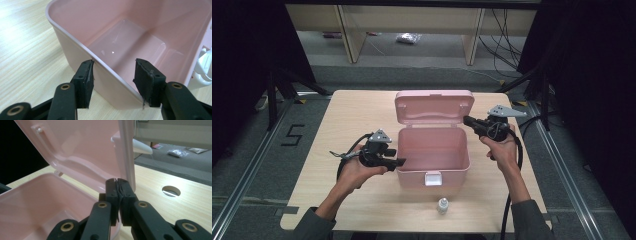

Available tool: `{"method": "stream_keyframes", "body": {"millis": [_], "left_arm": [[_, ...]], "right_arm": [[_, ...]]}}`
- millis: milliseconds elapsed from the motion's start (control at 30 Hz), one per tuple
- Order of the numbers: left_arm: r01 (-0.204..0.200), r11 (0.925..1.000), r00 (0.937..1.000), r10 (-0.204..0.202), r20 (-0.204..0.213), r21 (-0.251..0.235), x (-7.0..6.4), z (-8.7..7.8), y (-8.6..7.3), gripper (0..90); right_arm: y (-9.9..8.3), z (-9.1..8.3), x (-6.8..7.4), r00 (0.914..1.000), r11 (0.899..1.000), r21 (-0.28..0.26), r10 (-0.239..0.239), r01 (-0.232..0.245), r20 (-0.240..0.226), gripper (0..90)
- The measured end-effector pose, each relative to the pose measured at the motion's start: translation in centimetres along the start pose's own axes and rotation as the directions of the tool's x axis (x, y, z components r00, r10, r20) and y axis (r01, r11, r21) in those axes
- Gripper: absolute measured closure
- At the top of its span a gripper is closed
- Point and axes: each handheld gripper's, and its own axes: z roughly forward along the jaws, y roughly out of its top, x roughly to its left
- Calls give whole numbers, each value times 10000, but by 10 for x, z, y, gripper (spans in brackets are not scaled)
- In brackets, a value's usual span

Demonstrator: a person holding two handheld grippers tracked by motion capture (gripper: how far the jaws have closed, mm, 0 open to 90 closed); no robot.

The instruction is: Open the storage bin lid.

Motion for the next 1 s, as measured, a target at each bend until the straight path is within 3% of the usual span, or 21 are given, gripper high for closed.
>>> {"method": "stream_keyframes", "body": {"millis": [100,167,300,400,533,600,667,700,767,833,933,1000], "left_arm": [[43,10000,10000,-43,-9,-1,0,0,0,495],[60,10000,10000,-60,-16,-3,0,0,0,495],[84,10000,10000,-84,-31,-9,0,0,0,495],[115,9999,9999,-115,-63,-29,-1,0,0,496],[142,9999,9998,-142,-116,-22,-2,0,0,496],[166,9999,9997,-167,-150,-40,-2,1,0,496],[179,9998,9997,-180,-141,-25,-2,1,0,496],[182,9998,9997,-182,-149,-24,-2,1,0,496],[168,9999,9998,-168,-140,-16,-1,1,0,495],[157,9999,9998,-158,-153,-18,-2,1,0,496],[150,9999,9998,-150,-149,-11,-1,1,0,495],[129,9999,9999,-129,-102,7,-1,1,0,495]], "right_arm": [[1,4,-5,9999,9999,-1,-145,145,14,880],[1,5,-5,9999,9999,80,138,-139,78,880],[2,8,-10,9997,10000,79,31,-33,230,880],[1,9,-12,9987,9988,300,364,-374,351,874],[0,11,-18,9985,9998,185,94,-104,542,869],[-1,13,-18,9982,9990,230,362,-373,477,864],[-1,14,-20,9983,9998,163,59,-68,577,861],[-1,14,-18,9979,9984,303,457,-471,460,860],[-1,15,-18,9981,9989,420,182,-207,597,859],[-1,17,-16,9975,9978,444,475,-498,532,860],[0,19,-18,9979,9988,458,138,-167,632,860],[0,20,-15,9971,9965,623,514,-549,559,857]]}}
